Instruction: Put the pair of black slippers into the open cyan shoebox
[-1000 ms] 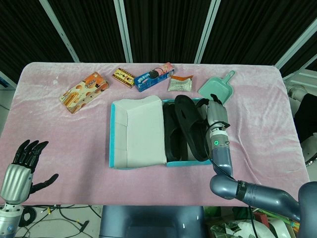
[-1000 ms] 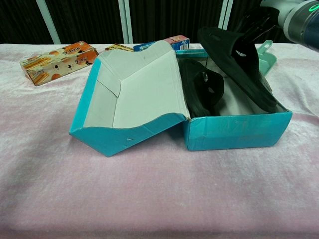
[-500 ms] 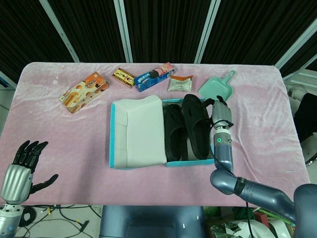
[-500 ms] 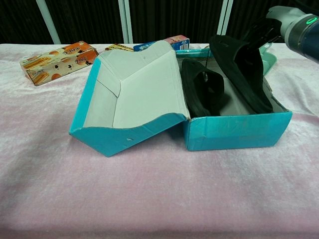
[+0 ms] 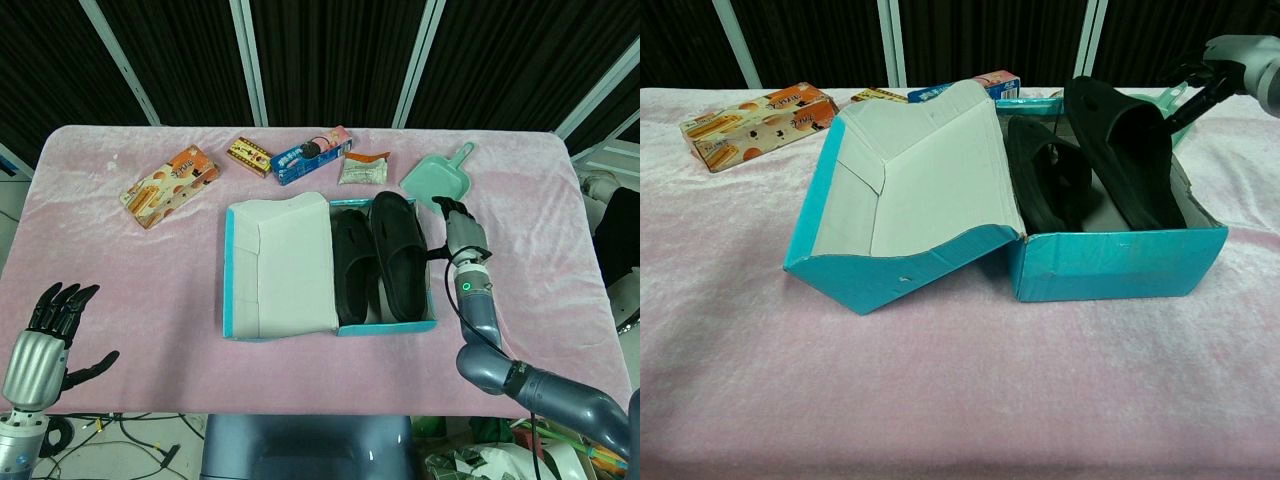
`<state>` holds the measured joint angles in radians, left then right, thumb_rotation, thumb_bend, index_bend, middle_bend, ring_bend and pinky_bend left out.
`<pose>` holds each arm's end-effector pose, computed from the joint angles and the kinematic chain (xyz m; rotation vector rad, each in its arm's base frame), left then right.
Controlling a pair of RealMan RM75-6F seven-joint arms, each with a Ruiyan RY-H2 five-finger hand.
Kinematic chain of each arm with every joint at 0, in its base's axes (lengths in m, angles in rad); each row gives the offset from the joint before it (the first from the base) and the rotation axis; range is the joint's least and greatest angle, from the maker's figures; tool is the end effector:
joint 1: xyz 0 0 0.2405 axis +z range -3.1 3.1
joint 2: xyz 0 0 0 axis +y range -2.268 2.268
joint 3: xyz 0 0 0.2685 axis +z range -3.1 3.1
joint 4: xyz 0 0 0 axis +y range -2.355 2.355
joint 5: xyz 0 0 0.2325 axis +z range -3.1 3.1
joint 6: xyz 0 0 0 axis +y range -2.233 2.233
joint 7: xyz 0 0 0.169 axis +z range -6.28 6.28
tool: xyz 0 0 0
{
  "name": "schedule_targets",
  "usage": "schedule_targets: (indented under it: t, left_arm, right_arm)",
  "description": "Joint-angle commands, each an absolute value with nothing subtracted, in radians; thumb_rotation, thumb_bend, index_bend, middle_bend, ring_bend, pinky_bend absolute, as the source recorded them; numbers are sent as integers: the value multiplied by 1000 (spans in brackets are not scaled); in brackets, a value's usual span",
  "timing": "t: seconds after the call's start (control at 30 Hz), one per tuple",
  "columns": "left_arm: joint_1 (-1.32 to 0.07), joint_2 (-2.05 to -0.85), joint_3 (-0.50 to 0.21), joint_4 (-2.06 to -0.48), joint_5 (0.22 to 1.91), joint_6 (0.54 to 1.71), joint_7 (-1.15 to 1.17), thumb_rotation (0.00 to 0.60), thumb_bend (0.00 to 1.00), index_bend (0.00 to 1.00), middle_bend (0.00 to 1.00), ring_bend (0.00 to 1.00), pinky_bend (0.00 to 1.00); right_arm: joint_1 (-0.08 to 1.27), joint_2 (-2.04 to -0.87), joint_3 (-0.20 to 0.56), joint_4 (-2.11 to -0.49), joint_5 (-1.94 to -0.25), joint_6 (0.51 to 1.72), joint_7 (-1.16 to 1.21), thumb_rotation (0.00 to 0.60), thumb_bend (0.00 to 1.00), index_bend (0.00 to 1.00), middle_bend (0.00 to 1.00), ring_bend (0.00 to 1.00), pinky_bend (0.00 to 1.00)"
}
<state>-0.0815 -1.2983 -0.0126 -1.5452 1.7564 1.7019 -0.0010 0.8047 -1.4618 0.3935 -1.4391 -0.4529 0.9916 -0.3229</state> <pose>-0.2757 0.1904 0.1046 -1.4349 -0.7608 -1.2515 -0.1953 -0.4543 0.0312 1.2033 -1.3981 0.9158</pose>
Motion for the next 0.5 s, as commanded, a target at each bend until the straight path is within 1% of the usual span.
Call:
schedule_targets:
  t: [0.03,0.07,0.13,0.27,0.3,0.37,0.5]
  left_arm:
    - [-82,-1298,-13,-1547,1756,1701,1,600,0,70,155,89,76]
    - [-82,-1298,-12,-1549,1756,1700,3,600,0,70,155,89,76]
    - [-82,-1297,-13,-1550,1756,1701,4,600,0,70,155,89,76]
    - [-81,-1295,-14,-1553,1755,1702,7,600,0,69,155,89,76]
    - [-81,-1295,-14,-1553,1755,1703,8,600,0,69,155,88,76]
    - [-81,-1295,-13,-1554,1754,1702,9,600,0,69,155,88,76]
    - [-81,-1295,-14,-1554,1753,1701,9,600,0,70,155,88,76]
  right_arm:
    - [796,-1427,362,-1451,-473,965,-353,600,23,82,21,0,110]
    - [793,-1409,345,-1459,-481,953,-371,600,8,66,9,0,108]
    - [787,-1383,336,-1480,-491,934,-370,600,0,37,0,0,104]
    - [764,-1310,313,-1556,-570,903,-352,600,0,10,0,0,104]
    - [759,-1294,307,-1574,-594,902,-350,600,18,8,0,0,104]
    - [748,-1260,297,-1613,-639,897,-341,600,87,6,0,0,104]
    - [726,-1182,281,-1705,-719,897,-331,600,277,5,0,0,104]
